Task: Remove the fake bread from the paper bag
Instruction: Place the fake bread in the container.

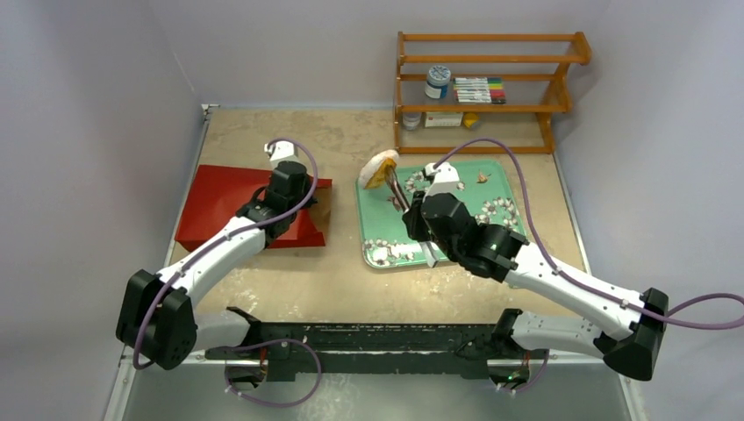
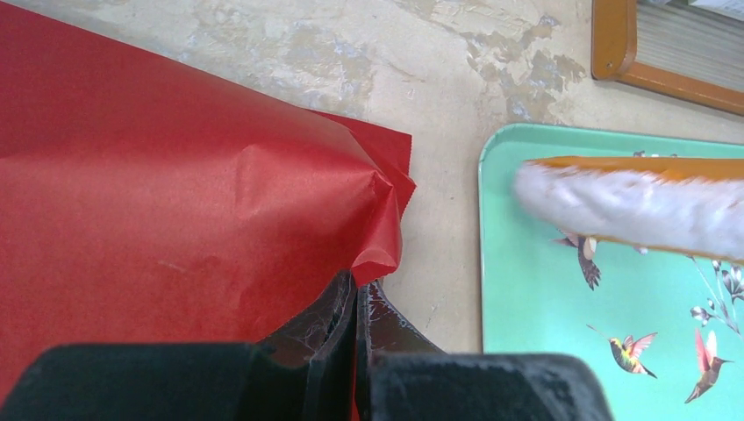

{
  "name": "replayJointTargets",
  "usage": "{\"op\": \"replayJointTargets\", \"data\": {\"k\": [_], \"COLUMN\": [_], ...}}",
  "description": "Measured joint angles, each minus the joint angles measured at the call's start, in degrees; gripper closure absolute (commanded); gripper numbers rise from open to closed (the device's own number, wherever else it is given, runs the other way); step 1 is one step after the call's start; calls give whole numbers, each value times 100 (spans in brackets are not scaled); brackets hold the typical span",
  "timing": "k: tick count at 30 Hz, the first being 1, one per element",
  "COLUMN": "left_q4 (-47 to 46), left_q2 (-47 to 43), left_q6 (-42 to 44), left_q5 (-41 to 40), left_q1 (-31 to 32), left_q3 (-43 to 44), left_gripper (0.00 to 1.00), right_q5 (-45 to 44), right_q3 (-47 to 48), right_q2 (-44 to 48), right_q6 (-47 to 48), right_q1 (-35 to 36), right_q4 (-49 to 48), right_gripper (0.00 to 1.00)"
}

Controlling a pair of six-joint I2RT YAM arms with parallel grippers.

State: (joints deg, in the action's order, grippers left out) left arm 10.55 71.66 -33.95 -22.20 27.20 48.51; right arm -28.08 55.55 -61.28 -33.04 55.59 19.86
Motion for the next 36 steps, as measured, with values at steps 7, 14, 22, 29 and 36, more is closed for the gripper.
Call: {"op": "replayJointTargets", "data": {"k": [7, 14, 22, 29, 36], "left_q4": [-79, -107, -122, -120, -122], "left_q2": [157, 164, 164, 107, 7], "left_q6": [9, 59, 61, 59, 55], "left_q5": [144, 210, 254, 249, 249], "left_q1": [0, 0, 0, 11, 76], "left_q3": [0, 13, 87, 87, 87], "left_gripper": [100, 100, 100, 100, 100], "right_q5": [-627, -960, -706, -15, 627], "right_q3": [492, 992, 1202, 1316, 1910], "right_q2": [66, 22, 151, 284, 278], "right_q6": [-103, -271, -603, -715, -772], "right_q1": [-2, 0, 98, 323, 385], "right_q4": [553, 1213, 1989, 2702, 3394], "right_gripper": [91, 92, 93, 94, 94]}}
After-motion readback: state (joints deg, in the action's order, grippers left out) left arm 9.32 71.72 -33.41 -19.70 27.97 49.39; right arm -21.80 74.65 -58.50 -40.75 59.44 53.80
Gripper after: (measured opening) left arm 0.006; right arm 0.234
